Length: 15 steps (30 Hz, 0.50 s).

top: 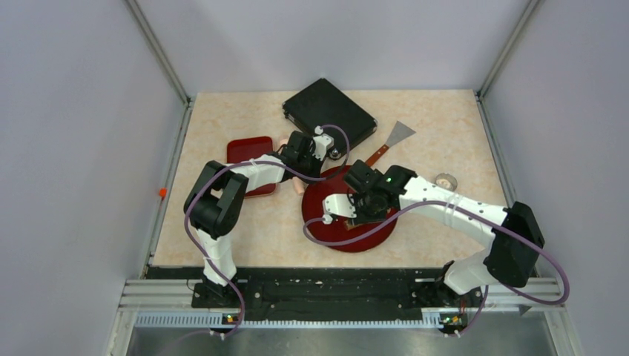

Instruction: Roll out the dumpling wrappers from the dough

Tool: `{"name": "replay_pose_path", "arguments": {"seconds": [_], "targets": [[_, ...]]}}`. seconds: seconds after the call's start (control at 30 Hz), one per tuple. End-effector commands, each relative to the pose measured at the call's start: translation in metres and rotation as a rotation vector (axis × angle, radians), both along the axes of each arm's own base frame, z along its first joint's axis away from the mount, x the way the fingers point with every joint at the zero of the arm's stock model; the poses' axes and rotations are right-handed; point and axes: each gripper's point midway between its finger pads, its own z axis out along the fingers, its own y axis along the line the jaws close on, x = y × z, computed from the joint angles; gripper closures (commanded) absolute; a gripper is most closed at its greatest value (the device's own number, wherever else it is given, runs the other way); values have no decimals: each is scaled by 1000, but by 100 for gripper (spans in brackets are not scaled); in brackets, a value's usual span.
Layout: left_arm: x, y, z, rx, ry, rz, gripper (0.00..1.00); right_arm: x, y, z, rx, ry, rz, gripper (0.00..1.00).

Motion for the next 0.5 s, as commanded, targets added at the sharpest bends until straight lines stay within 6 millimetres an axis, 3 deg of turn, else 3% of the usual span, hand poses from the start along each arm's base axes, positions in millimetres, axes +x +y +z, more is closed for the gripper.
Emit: {"name": "replay_pose_path", "arguments": {"seconds": [0.0, 0.17, 0.37, 0.47], "targets": [[15, 21, -1, 70, -64, 86, 100, -29, 5, 7, 37, 122, 22, 100], [15, 21, -1, 70, -64, 86, 100, -3, 15, 18, 81, -2, -19, 100], [15, 20, -1, 70, -65, 83, 100, 28, 21, 8, 70, -137, -77, 100], [15, 20, 0, 69, -67, 83, 100, 34, 23, 0, 64, -153, -85, 100]]}}
